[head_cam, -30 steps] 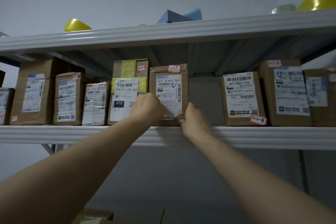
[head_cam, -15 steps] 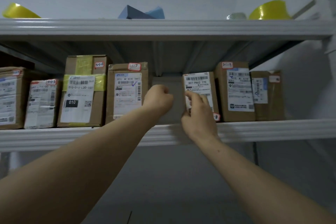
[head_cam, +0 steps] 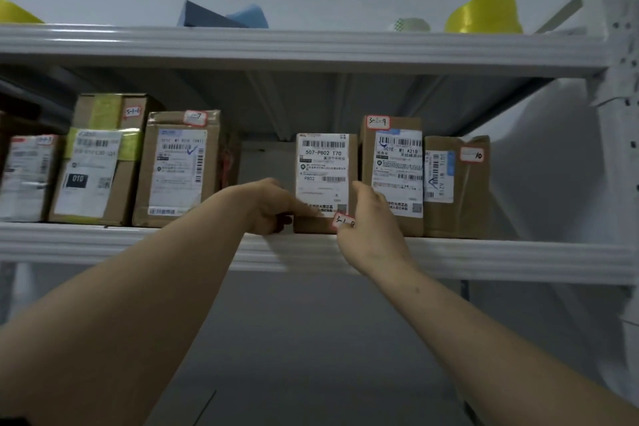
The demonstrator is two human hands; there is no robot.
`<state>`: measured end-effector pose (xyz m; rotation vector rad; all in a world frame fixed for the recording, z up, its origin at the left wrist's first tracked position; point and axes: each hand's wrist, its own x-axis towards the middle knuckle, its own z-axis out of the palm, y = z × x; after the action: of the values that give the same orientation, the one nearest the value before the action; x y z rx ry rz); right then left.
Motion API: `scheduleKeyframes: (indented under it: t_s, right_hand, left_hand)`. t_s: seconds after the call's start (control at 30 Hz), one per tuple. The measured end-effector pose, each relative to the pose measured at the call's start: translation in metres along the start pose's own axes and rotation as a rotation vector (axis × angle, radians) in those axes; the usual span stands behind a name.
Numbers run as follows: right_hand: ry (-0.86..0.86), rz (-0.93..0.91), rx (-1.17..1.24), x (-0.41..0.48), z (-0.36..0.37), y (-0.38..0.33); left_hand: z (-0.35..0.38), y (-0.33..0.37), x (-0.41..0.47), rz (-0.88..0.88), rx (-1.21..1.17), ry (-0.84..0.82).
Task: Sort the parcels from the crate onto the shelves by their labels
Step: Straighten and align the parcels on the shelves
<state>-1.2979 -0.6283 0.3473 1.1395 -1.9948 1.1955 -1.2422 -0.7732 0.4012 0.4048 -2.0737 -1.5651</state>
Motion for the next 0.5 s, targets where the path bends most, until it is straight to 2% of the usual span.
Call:
scheduleKeyframes:
  t_s: [0.13, 0.3, 0.5]
  right_hand:
    - [-0.033, 0.027, -0.017, 0.004, 0.004, -0.005]
    - [-0.026, 0.066, 0.02, 0.005, 0.005, -0.009]
    - [0.063, 0.171, 0.144, 0.017, 0.004, -0.009]
  left_hand:
    - [0.002, 0.002, -0.004, -0.029, -0.033, -0.023]
    - [0.007, 0.003, -0.008, -0.05, 0.079, -0.013]
    - [0.004, 0.004, -0.008, -0.056, 0.171, -0.048]
